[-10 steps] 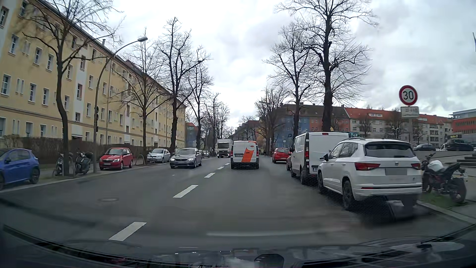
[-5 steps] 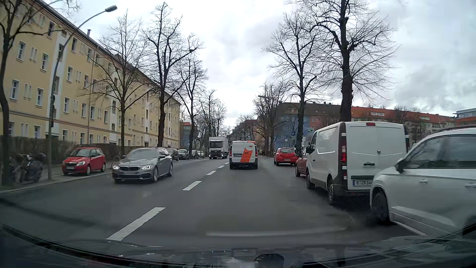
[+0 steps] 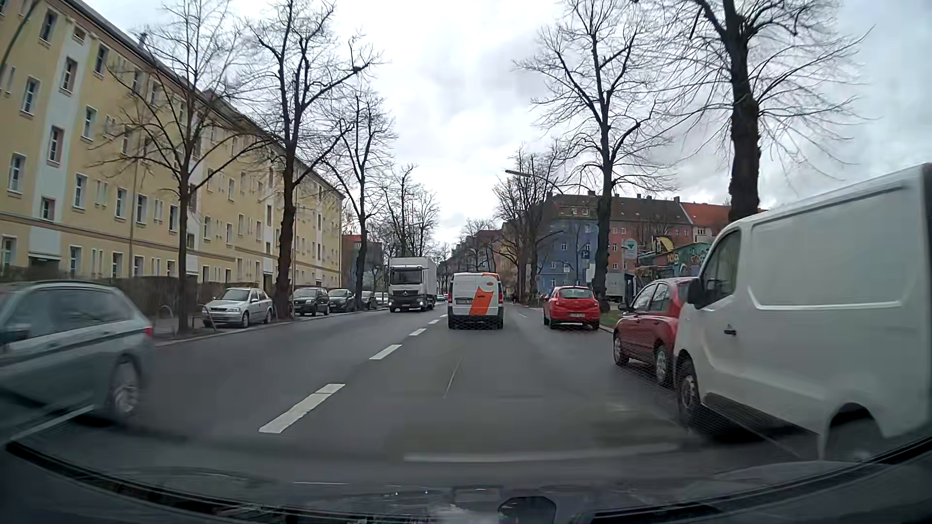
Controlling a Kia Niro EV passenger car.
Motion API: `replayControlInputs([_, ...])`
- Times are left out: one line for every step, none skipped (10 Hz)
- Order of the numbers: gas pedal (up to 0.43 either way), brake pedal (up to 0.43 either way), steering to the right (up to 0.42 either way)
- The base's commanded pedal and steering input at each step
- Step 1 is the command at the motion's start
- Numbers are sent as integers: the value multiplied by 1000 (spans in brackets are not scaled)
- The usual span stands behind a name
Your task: Follow the waypoints while adhering to traffic rules and regulations
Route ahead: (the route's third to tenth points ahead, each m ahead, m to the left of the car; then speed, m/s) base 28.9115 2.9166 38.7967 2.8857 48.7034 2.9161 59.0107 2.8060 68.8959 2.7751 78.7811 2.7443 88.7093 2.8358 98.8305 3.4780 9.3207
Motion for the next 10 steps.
replayControlInputs([110,12,3])
replayControlInputs([110,12,2])
replayControlInputs([110,12,2])
replayControlInputs([98,12,3])
replayControlInputs([98,12,2])
replayControlInputs([87,12,2])
replayControlInputs([87,12,3])
replayControlInputs([79,12,2])
replayControlInputs([79,12,2])
replayControlInputs([79,12,2])
